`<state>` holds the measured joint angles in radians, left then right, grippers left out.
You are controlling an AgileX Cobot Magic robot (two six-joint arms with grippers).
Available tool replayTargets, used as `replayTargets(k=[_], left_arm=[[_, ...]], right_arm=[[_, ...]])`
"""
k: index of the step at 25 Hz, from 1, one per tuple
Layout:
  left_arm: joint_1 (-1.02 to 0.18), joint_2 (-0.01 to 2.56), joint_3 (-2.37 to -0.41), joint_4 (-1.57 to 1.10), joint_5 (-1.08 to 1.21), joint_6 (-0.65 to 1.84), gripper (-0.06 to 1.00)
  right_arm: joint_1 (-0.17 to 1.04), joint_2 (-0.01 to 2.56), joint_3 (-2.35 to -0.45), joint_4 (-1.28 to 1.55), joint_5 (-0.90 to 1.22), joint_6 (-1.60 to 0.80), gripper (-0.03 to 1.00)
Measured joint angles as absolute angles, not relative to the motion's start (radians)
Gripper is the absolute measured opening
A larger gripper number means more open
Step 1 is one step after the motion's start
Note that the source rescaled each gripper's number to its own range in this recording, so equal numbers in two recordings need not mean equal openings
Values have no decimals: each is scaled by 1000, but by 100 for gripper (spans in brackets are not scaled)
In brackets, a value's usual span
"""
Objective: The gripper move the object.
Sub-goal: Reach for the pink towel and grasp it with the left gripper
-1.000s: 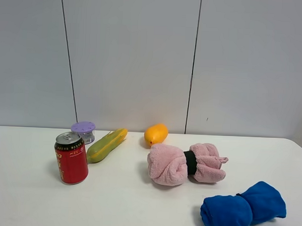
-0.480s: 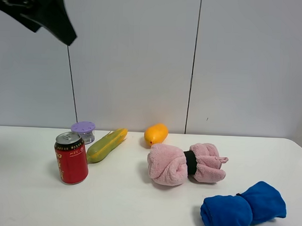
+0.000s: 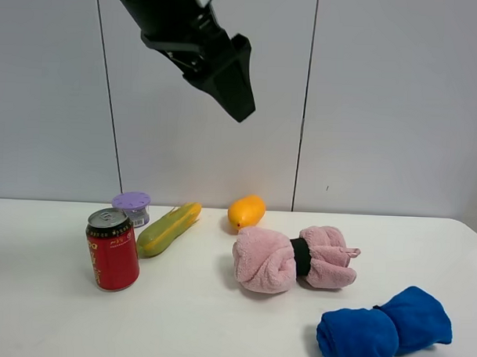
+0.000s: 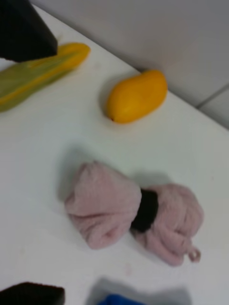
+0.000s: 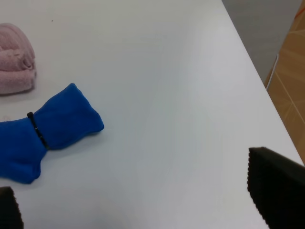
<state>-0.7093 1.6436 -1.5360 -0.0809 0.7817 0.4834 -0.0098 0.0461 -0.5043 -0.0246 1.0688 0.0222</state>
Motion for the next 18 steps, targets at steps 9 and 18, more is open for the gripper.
replayTargets(k=[9, 18], left_arm=[[-764, 1729, -1537, -75, 783, 564, 88], [-764, 1838, -1538, -24, 773, 571, 88]], right_arm=[[-10, 46, -504, -25, 1069, 22, 100], [-10, 46, -504, -25, 1069, 22, 100]])
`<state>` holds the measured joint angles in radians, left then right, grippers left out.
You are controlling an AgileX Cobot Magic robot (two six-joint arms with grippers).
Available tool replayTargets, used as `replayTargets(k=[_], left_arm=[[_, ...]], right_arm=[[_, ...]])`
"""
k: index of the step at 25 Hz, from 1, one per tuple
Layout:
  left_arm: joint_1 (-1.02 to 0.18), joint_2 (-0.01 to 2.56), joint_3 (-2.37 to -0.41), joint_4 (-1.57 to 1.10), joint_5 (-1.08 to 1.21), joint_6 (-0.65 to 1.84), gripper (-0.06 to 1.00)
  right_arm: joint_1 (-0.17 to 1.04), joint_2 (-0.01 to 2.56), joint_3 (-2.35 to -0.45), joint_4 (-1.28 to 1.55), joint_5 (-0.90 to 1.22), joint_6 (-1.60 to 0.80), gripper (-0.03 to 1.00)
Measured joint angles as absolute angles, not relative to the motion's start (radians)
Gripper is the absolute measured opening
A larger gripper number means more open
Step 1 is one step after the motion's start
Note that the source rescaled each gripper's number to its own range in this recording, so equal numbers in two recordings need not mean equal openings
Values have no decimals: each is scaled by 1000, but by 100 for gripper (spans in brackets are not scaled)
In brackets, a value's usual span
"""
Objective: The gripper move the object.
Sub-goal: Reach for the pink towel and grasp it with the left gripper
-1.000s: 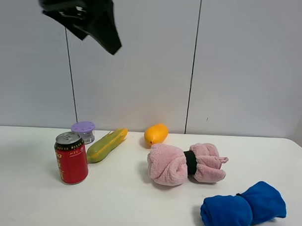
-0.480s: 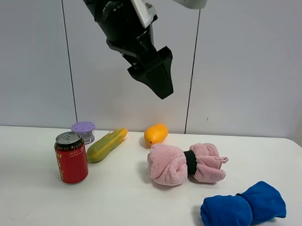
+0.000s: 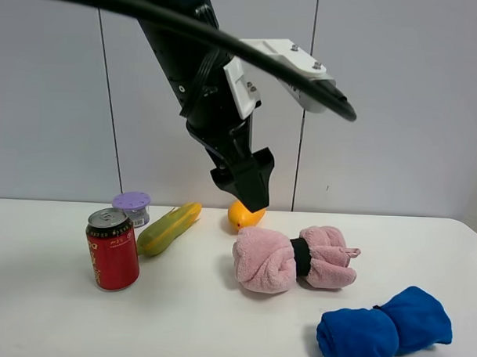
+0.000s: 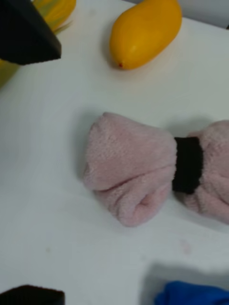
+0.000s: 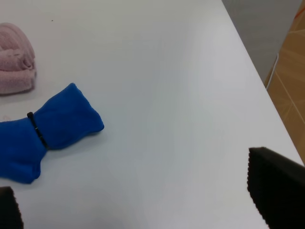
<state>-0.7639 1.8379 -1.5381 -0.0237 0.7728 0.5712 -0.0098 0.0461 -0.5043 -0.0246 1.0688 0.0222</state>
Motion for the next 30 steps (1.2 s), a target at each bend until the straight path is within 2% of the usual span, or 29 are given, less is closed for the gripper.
replayTargets(k=[30], left_arm=[[-764, 2102, -1538, -23, 378, 626, 88]], right_arm=[[-10, 46, -504, -25, 1069, 22, 100]])
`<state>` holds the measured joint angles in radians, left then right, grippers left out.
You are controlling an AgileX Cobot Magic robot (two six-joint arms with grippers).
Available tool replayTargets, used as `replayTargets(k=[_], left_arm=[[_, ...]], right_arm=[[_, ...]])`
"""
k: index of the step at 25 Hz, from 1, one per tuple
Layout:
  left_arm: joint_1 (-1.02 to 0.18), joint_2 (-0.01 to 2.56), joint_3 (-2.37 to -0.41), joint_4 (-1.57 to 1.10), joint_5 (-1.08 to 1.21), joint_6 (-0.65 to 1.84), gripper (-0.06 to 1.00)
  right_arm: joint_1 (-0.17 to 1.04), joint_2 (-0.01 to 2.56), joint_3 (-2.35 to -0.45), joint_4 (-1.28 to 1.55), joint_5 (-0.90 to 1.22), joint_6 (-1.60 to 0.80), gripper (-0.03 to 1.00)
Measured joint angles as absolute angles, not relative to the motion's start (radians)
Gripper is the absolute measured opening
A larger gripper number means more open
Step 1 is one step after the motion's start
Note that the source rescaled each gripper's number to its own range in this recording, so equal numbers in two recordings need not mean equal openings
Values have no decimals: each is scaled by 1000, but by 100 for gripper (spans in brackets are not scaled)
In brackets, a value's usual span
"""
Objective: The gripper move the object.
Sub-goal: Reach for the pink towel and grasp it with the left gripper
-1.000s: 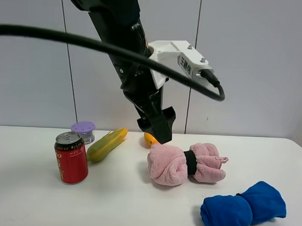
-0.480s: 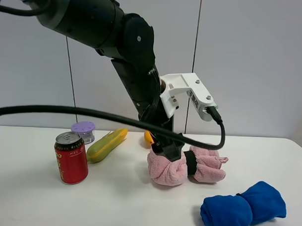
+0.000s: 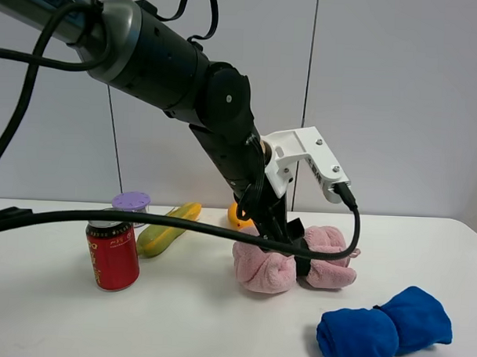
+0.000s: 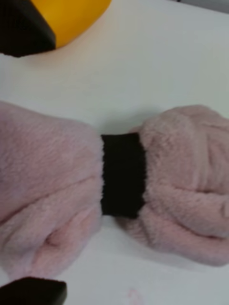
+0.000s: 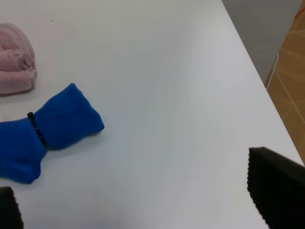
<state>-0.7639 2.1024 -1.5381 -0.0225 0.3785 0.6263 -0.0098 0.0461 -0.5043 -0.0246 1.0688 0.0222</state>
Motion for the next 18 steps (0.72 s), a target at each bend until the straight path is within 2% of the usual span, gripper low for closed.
replayTargets(k=[18], left_arm=[[-771, 2274, -1698, -66, 336, 627, 88]], right_arm=[[-10, 46, -504, -25, 1069, 22, 100]])
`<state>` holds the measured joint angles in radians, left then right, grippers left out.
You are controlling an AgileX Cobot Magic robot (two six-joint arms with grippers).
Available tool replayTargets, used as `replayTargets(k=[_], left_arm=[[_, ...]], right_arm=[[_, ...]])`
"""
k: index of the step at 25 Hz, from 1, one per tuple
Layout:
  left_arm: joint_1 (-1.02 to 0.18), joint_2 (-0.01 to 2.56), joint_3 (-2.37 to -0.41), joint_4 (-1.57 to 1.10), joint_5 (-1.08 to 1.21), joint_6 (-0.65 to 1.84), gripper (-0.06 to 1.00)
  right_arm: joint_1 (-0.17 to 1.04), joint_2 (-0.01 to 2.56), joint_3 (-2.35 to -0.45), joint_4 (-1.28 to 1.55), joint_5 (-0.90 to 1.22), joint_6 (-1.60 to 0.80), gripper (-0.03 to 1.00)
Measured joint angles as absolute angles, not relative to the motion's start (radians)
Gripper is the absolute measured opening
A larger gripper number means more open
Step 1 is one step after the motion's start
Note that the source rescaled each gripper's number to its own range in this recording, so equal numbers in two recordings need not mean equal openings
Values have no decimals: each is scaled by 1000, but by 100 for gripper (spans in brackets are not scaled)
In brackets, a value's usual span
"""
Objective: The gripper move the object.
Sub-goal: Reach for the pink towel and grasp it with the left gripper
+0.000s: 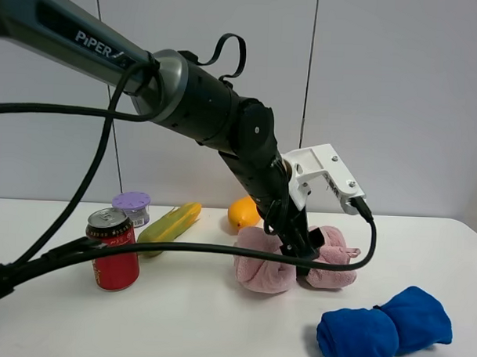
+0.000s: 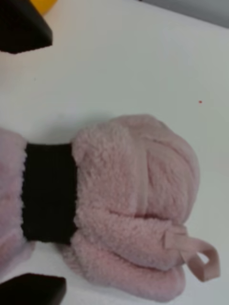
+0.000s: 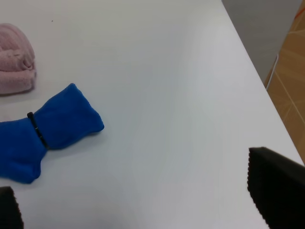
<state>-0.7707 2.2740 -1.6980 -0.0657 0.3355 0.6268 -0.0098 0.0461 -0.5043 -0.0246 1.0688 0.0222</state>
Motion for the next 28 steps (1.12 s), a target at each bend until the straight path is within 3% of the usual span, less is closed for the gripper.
replayTargets(k=[20, 22, 24, 28], left_arm=[[-772, 2384, -1699, -73, 249, 642, 85], [-771, 2388, -1699, -73, 246, 642, 77], [-771, 2393, -1699, -73, 241, 642, 61], [-769, 2395, -1699, -73, 238, 642, 8]], right_arm=[[-10, 46, -504, -25, 1069, 22, 100], [-10, 46, -504, -25, 1069, 22, 100], [-10, 46, -504, -25, 1069, 22, 100], [-10, 46, -504, -25, 1069, 22, 100]])
